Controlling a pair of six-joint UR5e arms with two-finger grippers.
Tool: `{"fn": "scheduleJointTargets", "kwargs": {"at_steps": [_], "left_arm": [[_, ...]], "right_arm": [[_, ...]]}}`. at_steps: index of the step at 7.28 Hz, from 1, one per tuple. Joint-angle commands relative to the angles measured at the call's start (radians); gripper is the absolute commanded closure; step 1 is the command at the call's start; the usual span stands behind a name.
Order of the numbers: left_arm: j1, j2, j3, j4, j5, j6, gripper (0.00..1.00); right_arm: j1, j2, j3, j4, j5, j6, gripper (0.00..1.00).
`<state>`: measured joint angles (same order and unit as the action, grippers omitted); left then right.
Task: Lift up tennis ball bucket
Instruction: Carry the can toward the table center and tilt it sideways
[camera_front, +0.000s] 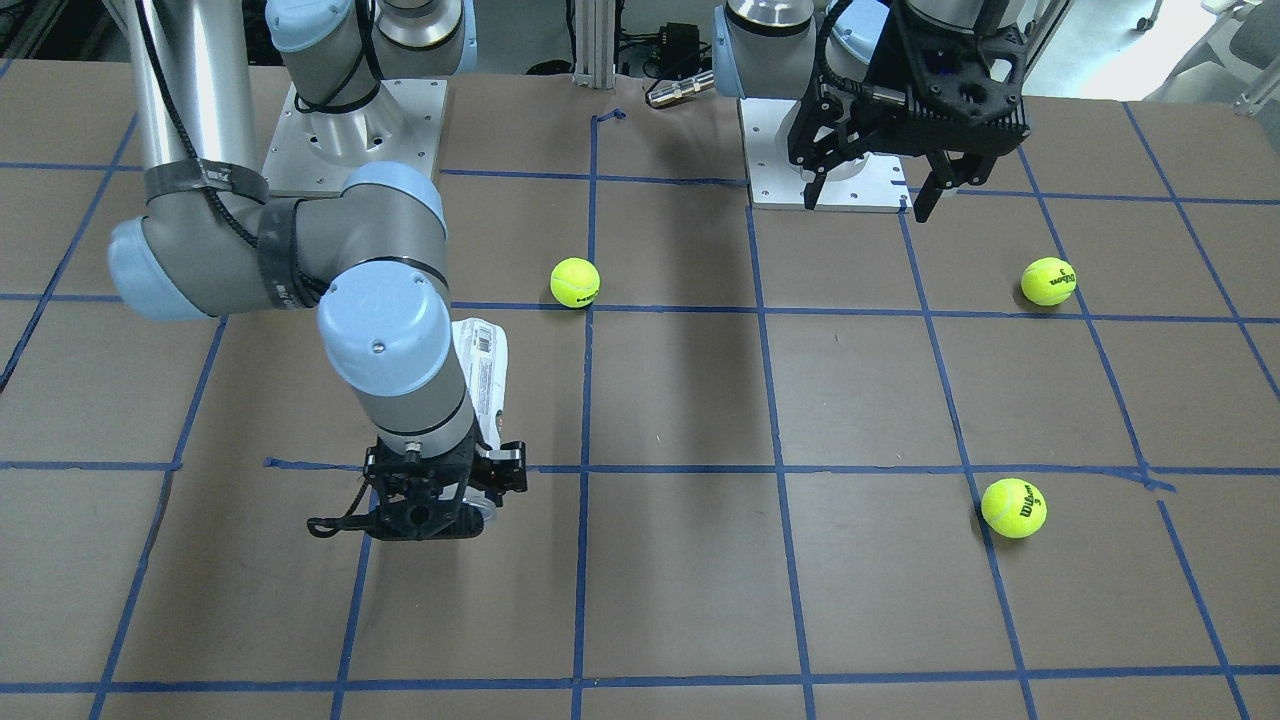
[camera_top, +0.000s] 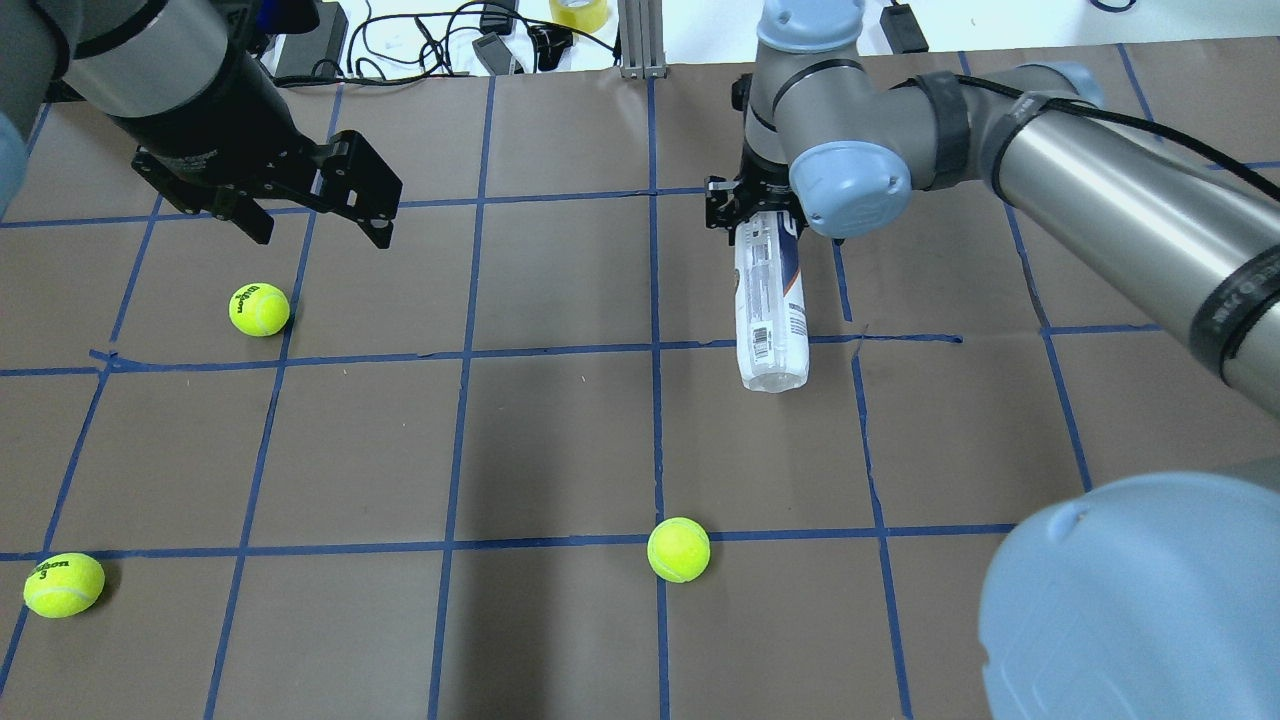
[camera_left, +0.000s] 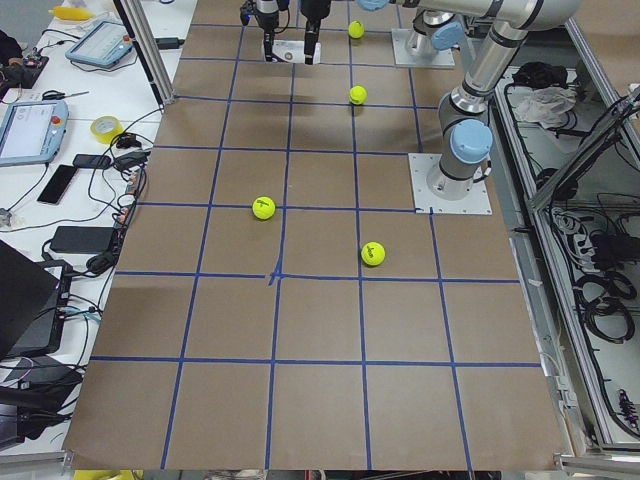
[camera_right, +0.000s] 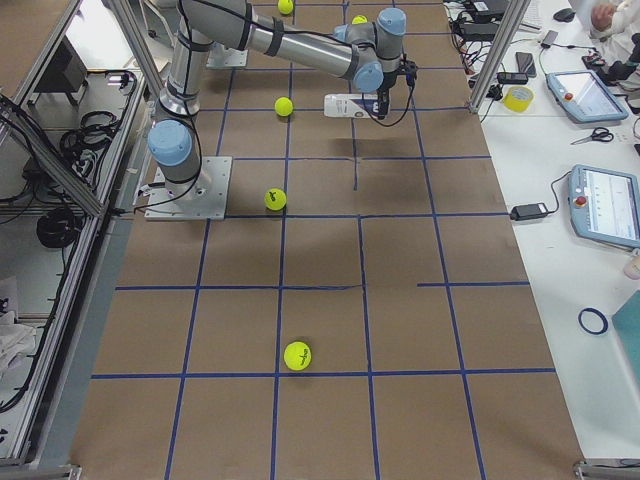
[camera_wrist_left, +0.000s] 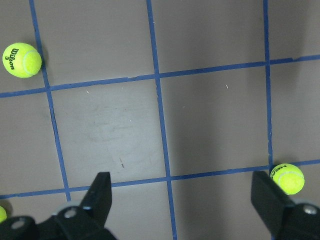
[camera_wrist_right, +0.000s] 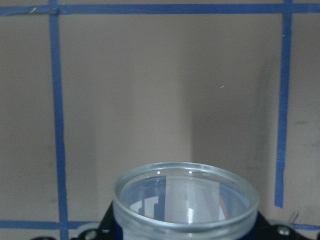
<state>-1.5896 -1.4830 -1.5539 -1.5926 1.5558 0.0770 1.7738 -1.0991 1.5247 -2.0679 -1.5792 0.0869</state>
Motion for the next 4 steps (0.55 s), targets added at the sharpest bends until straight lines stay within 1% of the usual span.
{"fn": "scheduleJointTargets", "kwargs": {"at_steps": [1, 2, 3, 4], "left_arm": [[0.000, 0.003, 0.000, -0.001, 0.000, 0.000, 0.00], [0.002, 0.004, -0.002, -0.001, 0.001, 0.000, 0.00], [0.000, 0.006, -0.002, -0.004, 0.003, 0.000, 0.00], [0.002, 0.004, -0.002, -0.003, 0.001, 0.001, 0.00]], "right_arm": [[0.045, -0.024, -0.001, -0.100, -0.007, -0.329, 0.34], [0.059, -0.024, 0.006, -0.148, 0.008, -0.433, 0.34], [0.112, -0.012, 0.011, -0.211, 0.065, -0.620, 0.31], [0.143, 0.011, 0.011, -0.242, 0.102, -0.797, 0.32]]}}
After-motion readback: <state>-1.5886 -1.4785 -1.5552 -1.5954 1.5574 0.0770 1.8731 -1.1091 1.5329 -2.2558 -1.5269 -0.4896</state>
